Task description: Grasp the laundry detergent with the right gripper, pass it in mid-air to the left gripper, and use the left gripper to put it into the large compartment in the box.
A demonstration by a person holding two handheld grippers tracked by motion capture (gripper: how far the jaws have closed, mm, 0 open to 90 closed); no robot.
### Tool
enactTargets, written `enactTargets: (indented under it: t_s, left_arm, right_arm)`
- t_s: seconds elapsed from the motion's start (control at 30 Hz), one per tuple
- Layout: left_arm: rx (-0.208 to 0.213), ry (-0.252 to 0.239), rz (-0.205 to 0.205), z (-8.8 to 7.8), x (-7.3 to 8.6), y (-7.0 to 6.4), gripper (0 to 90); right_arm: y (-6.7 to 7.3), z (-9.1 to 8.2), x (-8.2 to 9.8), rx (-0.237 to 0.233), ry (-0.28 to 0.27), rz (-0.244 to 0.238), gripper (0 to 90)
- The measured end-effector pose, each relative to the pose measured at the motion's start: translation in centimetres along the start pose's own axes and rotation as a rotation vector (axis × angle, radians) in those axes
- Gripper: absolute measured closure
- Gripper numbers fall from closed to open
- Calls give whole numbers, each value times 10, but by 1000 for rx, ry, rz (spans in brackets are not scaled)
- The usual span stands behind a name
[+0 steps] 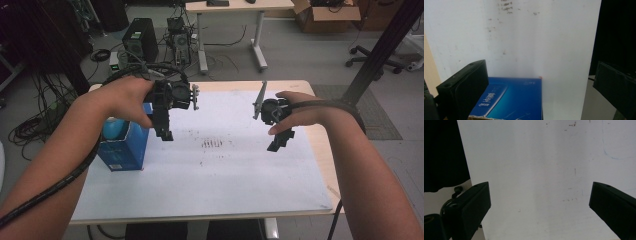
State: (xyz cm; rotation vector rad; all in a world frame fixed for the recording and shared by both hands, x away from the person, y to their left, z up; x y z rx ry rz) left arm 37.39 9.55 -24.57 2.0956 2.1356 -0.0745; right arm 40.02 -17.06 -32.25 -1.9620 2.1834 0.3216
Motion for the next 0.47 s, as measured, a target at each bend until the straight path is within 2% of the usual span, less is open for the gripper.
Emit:
enactTargets:
  t_s: [0.27,0.47]
  left_arm:
    - [-2,-10,-9,0,1,0,2]
    - [-7,-11,-16,-1,5,-3,2]
  right_arm:
    - [0,0,-6,3,-2,-6,38]
    - [5,-2,-12,18,-12,2,39]
Point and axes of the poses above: each handheld gripper's, and its own axes: z roughly forward along the jaws, x roughly out of its underside, y roughly to its left, the point moved 4 cm from there along z, roughly forward along the jaws, and after that the axes turned 9 degrees about -y, right-handed, at the moved point
